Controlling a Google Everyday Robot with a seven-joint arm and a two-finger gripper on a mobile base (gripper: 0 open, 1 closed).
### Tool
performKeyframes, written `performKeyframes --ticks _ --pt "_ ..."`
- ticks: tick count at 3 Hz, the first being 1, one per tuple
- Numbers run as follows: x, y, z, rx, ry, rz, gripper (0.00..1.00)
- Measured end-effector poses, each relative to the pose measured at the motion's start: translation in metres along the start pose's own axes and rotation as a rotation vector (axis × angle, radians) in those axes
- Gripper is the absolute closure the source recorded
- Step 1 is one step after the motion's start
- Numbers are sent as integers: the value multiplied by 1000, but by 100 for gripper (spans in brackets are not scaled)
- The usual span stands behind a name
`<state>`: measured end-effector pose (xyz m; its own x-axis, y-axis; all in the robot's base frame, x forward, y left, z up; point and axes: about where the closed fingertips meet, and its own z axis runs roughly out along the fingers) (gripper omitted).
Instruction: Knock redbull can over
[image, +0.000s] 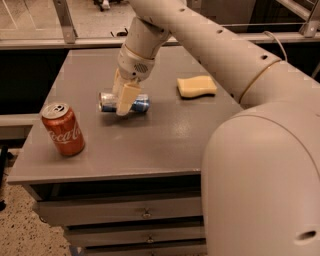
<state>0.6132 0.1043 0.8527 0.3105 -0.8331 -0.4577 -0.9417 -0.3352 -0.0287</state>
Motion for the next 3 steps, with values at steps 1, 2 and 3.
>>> performKeyframes --ticks 1,2,3 --pt "-1 2 6 -4 18 -4 0" --pt "1 3 7 4 47 -4 0" --pt "3 5 6 12 64 -1 0"
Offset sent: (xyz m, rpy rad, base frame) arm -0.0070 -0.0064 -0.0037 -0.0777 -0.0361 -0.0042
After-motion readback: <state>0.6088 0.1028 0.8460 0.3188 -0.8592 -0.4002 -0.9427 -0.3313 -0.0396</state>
